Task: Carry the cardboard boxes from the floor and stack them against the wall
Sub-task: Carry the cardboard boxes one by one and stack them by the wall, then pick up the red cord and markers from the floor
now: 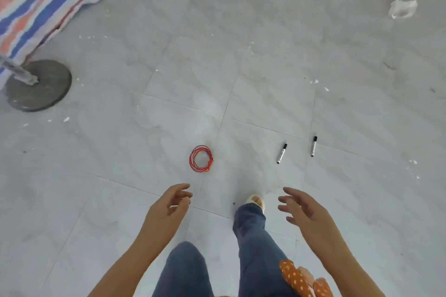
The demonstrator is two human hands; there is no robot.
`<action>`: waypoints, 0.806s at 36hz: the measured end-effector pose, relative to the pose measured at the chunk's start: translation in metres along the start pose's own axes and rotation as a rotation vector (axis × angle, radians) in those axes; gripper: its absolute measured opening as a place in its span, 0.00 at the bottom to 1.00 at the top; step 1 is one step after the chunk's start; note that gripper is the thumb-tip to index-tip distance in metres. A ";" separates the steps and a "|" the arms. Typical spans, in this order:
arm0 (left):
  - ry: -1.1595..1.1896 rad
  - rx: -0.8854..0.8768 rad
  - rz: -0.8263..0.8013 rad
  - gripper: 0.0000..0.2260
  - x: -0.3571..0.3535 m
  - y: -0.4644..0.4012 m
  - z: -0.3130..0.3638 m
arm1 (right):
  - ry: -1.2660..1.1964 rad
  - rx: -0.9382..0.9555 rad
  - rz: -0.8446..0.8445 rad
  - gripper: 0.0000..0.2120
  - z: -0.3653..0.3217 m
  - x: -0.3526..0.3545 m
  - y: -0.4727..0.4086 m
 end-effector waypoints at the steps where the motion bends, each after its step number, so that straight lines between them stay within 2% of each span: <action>1: -0.003 0.011 0.000 0.12 -0.010 -0.014 0.007 | 0.017 -0.001 -0.029 0.10 -0.004 0.002 -0.021; 5: -0.018 0.054 -0.008 0.13 -0.054 -0.077 0.017 | 0.093 -0.007 -0.152 0.12 -0.006 -0.009 -0.108; 9: -0.067 0.125 -0.028 0.09 -0.111 -0.162 -0.020 | 0.160 -0.025 -0.195 0.12 0.019 -0.053 -0.203; 12: -0.201 0.091 -0.073 0.08 -0.160 -0.231 -0.065 | 0.208 -0.043 -0.187 0.10 0.060 -0.102 -0.277; 15: -0.376 -0.003 -0.152 0.13 -0.228 -0.312 -0.140 | 0.253 -0.031 -0.176 0.10 0.128 -0.172 -0.360; 20: -0.832 -0.055 -0.253 0.19 -0.311 -0.406 -0.270 | 0.358 -0.016 -0.207 0.14 0.238 -0.272 -0.456; 26: -1.258 -0.263 -0.416 0.25 -0.363 -0.450 -0.393 | 0.691 0.308 -0.345 0.24 0.348 -0.339 -0.520; 29: -1.326 -0.437 -0.374 0.29 -0.371 -0.457 -0.433 | 0.864 0.430 -0.369 0.27 0.390 -0.352 -0.533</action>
Point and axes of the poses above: each hand's wrist, its own y-axis away from the middle knuckle, its own x-axis out of the back of the hand, z = x × y, the point moved 1 cm from there along -y, towards the middle knuckle, and after that the axes turned 15 degrees about z, right-handed, at the moved point
